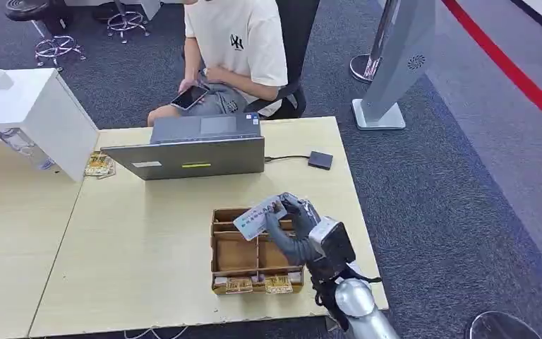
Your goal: Pass the card to the sensor for recognition and then transmit it.
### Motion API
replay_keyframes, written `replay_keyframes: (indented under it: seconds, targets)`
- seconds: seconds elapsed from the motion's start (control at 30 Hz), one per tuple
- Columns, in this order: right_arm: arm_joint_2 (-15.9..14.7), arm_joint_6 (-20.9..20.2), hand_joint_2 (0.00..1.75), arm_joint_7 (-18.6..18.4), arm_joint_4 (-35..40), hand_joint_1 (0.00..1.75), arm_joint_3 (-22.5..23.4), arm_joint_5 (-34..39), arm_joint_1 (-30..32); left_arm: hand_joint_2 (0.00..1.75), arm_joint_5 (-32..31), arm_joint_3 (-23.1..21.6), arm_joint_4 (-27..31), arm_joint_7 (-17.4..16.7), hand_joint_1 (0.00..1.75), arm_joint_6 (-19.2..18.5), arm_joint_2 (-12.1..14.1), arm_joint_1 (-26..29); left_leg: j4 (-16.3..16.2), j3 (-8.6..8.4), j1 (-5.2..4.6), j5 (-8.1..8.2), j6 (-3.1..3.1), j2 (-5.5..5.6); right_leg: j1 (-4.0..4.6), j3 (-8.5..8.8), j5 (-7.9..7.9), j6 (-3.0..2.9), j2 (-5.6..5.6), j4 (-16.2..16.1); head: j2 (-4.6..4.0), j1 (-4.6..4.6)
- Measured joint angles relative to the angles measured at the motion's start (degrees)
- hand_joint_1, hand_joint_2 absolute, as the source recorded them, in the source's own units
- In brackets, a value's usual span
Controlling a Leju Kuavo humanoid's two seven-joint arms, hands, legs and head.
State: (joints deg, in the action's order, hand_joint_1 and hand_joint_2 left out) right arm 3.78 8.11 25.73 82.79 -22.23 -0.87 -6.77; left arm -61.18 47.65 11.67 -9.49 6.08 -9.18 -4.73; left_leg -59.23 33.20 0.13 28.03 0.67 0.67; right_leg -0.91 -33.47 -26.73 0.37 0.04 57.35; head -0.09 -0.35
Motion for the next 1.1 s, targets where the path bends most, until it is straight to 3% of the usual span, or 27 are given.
replay_keyframes:
  seconds: [0.3, 0.7, 0.8, 0.93, 1.1]
  targets:
    - [-7.04, -3.45, 1.75, -1.14, 2.97, 1.75, 8.33, -1.95, 4.21, 0.0, 0.42, 2.32, 0.0, 0.09, 0.0, -0.07, 0.02, 0.28, 0.0, -0.01, 0.0, 0.01, 0.02, 0.0, 0.0, 0.0, 0.0, 0.0, 0.0, 0.0, 0.0, 0.0]
    - [-11.47, -8.98, 1.75, -1.81, 1.31, 1.75, 19.79, -0.78, 4.73, 0.0, -2.25, 2.97, 0.0, 0.8, 0.0, -2.11, 0.0, 0.3, 0.0, -0.01, -0.01, 0.01, 0.02, 0.0, 0.0, 0.02, 0.01, 0.01, 0.0, 0.0, 0.0, -0.02]
    - [-11.69, -9.51, 1.75, -2.66, -1.15, 1.75, 20.56, -4.12, 2.86, 0.0, -8.3, 1.38, 0.0, -1.07, 0.0, -3.65, -1.79, -0.6, -0.01, -0.02, -0.04, 0.0, 0.04, -0.01, -0.05, 0.02, 0.04, 0.01, 0.02, 0.0, 0.0, -0.02]
    - [-11.62, -8.83, 1.75, -2.86, -3.92, 1.75, 20.48, -6.56, 0.75, 0.0, -9.2, 0.04, -0.02, -2.1, 0.0, -3.67, -4.26, -1.96, -0.03, -0.05, -0.05, 0.0, 0.04, 0.0, -0.04, 0.06, 0.05, 0.02, 0.0, 0.0, 0.0, -0.05]
    - [-11.65, -8.72, 1.75, -2.86, -5.44, 1.75, 20.59, -9.47, 0.17, 0.0, -10.19, -0.99, -0.02, -1.79, 0.0, -3.85, -4.76, -2.16, -0.02, -0.06, -0.03, 0.01, 0.03, -0.01, -0.01, 0.01, 0.03, 0.01, 0.04, 0.0, 0.0, 0.0]
